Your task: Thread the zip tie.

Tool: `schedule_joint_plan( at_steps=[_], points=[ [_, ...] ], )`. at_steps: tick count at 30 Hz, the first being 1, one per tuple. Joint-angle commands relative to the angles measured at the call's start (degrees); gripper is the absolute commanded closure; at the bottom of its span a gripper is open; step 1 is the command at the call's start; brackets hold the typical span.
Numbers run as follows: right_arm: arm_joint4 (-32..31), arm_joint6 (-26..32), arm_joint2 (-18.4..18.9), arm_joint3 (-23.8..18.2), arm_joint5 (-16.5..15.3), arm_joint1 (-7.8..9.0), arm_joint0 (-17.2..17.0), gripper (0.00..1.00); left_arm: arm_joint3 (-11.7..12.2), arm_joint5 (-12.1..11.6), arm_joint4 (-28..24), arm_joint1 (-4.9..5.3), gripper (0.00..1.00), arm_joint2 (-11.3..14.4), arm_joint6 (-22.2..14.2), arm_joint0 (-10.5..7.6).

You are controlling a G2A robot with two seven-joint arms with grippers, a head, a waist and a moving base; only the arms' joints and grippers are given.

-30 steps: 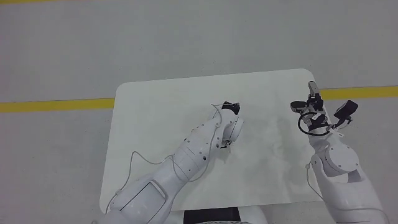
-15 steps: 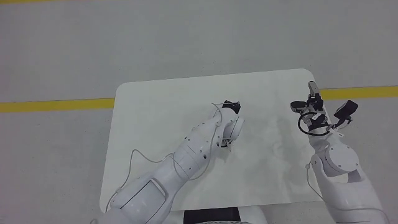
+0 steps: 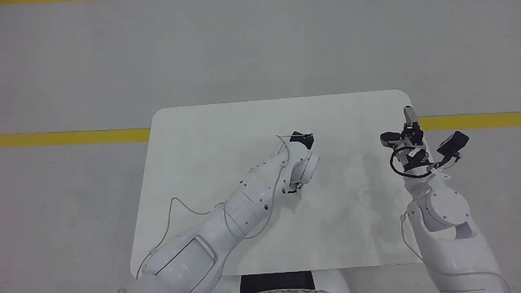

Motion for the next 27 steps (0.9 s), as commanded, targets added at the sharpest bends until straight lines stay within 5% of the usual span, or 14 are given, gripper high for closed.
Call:
schedule_joint_plan(
  at_steps=[1,27],
  points=[
    [0.00,0.00,0.00,0.00,0.00,0.00,0.00,0.00,-0.01,-0.14,-0.13,0.00,0.92,0.20,-0.20,0.05],
    [0.00,0.00,0.00,0.00,0.00,0.00,0.00,0.00,2.16,-0.12,-1.61,-0.08,0.87,1.67,0.42,-0.65]
  ],
)
